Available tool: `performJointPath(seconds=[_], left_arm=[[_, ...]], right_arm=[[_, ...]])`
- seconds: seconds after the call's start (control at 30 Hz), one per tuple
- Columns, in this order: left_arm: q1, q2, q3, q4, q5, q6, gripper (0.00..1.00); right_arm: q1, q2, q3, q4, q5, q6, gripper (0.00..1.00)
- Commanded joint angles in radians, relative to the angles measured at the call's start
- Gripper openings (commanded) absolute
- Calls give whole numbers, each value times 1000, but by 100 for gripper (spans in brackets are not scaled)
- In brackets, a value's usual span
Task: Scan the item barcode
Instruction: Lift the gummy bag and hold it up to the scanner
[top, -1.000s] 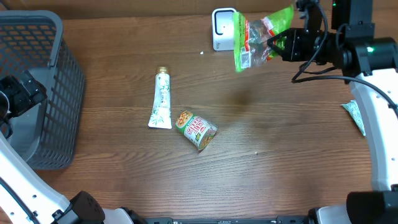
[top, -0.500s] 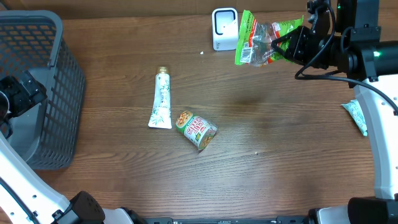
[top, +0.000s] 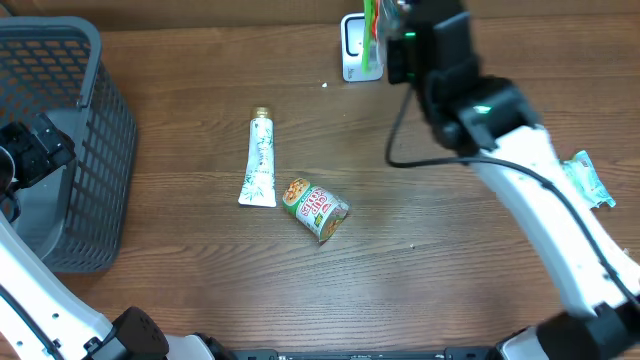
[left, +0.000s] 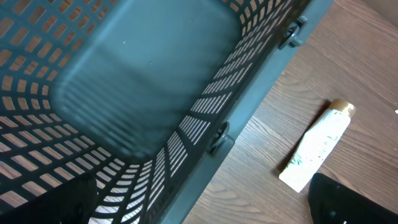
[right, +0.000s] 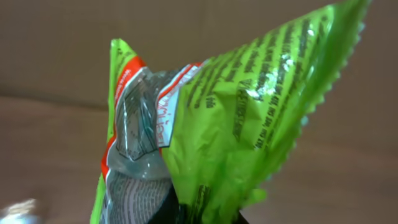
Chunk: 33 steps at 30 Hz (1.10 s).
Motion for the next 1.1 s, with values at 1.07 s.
performJointPath(seconds=[1.07], left_arm=[[3, 0, 2, 0, 4, 16, 100]], right_arm=[[-19, 686, 21, 1293, 83, -1302, 4]])
